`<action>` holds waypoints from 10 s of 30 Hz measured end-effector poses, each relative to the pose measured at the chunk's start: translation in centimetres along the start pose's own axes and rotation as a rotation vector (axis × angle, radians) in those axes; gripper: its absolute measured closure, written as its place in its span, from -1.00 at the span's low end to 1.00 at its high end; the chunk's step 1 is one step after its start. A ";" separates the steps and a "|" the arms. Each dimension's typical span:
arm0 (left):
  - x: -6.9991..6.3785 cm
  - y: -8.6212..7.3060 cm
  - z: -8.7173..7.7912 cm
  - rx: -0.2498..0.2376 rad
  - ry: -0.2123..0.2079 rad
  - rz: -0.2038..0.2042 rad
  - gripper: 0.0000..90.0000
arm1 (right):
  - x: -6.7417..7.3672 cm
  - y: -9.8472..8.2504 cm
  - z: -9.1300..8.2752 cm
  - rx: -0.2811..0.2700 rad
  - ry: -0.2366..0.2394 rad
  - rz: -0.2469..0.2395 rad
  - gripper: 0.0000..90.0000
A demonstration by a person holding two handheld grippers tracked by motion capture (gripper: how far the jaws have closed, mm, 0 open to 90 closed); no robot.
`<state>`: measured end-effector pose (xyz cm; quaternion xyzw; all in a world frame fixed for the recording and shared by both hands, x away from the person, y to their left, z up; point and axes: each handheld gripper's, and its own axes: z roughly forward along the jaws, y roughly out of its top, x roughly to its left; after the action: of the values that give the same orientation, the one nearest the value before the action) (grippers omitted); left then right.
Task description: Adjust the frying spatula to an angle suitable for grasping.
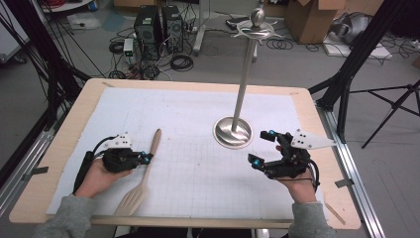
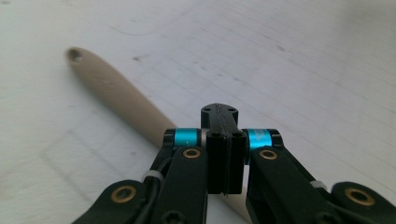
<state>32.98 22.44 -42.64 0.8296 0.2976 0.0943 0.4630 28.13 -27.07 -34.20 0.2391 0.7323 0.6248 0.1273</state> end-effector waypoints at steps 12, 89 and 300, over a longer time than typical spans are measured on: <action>3.6 -0.1 1.5 0.104 0.129 -0.070 1.00 | -0.2 0.0 0.1 -0.007 0.005 -0.006 -0.81; -1.4 -0.8 0.1 0.210 -0.129 0.194 1.00 | 0.5 -0.2 -0.1 0.009 -0.003 -0.002 -0.81; -3.0 1.3 -1.4 0.228 -0.062 0.163 -0.46 | 1.0 -0.6 0.6 0.035 0.003 -0.012 -0.81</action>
<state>30.51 21.19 -40.44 0.9007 0.2237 0.0712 0.3655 27.44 -26.11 -34.75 0.2361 0.7447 0.6114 0.1258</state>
